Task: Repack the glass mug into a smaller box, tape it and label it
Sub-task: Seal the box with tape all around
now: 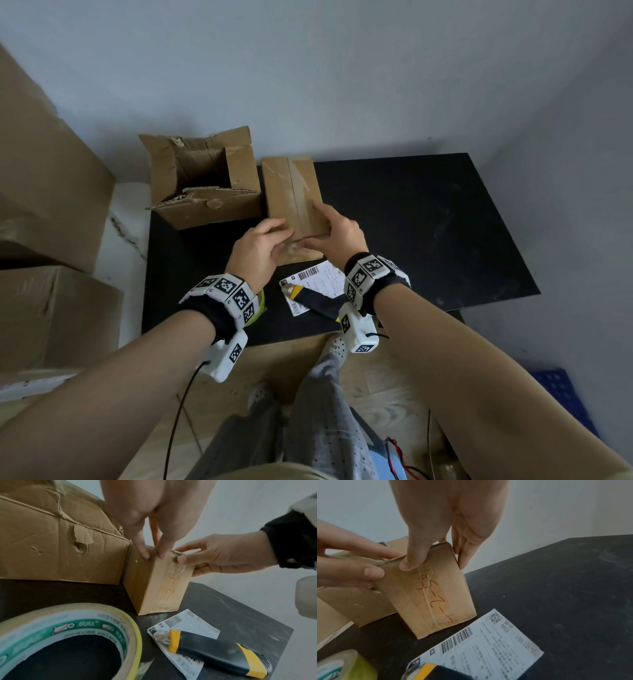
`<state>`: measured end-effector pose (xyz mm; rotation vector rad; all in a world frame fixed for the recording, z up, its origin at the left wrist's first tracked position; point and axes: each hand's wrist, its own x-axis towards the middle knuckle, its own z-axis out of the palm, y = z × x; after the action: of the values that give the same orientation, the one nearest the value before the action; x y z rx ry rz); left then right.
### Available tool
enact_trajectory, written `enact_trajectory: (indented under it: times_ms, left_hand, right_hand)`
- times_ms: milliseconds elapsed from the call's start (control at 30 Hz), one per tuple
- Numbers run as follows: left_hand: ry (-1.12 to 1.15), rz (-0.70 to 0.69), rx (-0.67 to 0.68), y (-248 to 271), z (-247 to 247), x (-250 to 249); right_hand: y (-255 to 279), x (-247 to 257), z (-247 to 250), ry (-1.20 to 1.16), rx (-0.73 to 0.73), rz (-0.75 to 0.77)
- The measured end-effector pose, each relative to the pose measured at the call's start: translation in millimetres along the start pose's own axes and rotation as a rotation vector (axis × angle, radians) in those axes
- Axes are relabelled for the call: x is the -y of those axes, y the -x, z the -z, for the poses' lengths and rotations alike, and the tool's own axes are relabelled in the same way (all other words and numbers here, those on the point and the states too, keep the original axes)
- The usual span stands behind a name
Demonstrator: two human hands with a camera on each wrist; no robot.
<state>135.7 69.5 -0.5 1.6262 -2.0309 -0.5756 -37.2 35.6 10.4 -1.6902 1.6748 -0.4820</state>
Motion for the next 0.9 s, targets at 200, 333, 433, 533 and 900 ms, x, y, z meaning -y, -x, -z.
enact_trajectory:
  times_ms: [200, 333, 433, 533, 900]
  left_hand:
    - [-0.005, -0.019, 0.035, -2, 8, -3]
    - [-0.062, -0.005, 0.079, 4, 19, -2]
    - [-0.117, 0.002, 0.091, 16, 28, 3]
    - [-0.142, 0.002, 0.095, 32, 37, 9]
    - [-0.274, 0.157, 0.453, 101, 14, 42]
  right_hand:
    - [3, -3, 0, 0.036, 0.021, -0.04]
    - [15, 0, 1, 0.15, 0.018, -0.079]
    - [31, 4, 5, 0.257, -0.08, -0.011]
    - [46, 8, 6, 0.281, -0.22, 0.116]
    - [85, 16, -69, 0.28, 0.176, 0.114]
